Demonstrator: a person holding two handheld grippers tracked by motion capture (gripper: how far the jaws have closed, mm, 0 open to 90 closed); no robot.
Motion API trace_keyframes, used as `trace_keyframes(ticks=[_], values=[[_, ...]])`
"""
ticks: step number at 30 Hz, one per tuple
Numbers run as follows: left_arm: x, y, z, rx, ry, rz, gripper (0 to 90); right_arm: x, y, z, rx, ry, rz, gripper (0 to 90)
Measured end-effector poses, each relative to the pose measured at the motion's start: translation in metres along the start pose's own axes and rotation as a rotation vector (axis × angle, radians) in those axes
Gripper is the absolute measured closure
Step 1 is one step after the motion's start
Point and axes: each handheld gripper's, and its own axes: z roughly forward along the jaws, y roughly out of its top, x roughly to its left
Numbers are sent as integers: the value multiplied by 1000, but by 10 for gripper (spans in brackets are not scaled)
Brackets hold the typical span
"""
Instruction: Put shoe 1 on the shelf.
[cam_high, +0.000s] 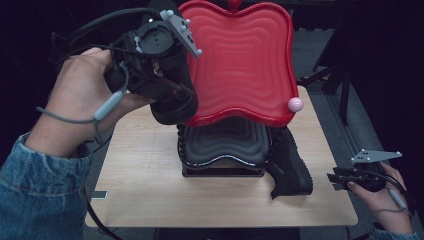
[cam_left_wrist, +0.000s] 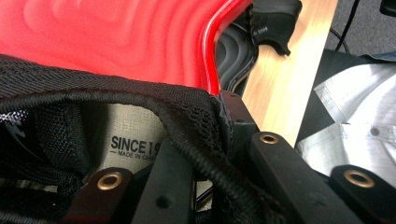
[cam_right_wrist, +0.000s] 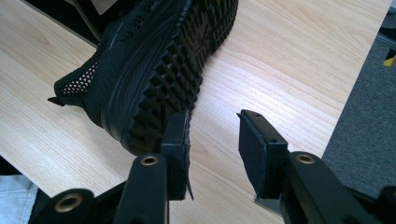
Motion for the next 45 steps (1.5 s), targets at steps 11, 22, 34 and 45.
trace_keyframes(ticks=[11, 22, 34, 45], values=[[9, 27, 13, -25, -4, 82, 843, -1, -3, -2, -2, 2, 2, 643], [15, 48, 28, -47, -20, 114, 843, 0, -3, -2, -6, 9, -2, 642], [24, 63, 47, -30, -22, 133, 842, -1, -4, -3, -3, 10, -3, 641], [22, 63, 71, -2, -10, 168, 844, 1, -3, 1, 10, 15, -13, 639]])
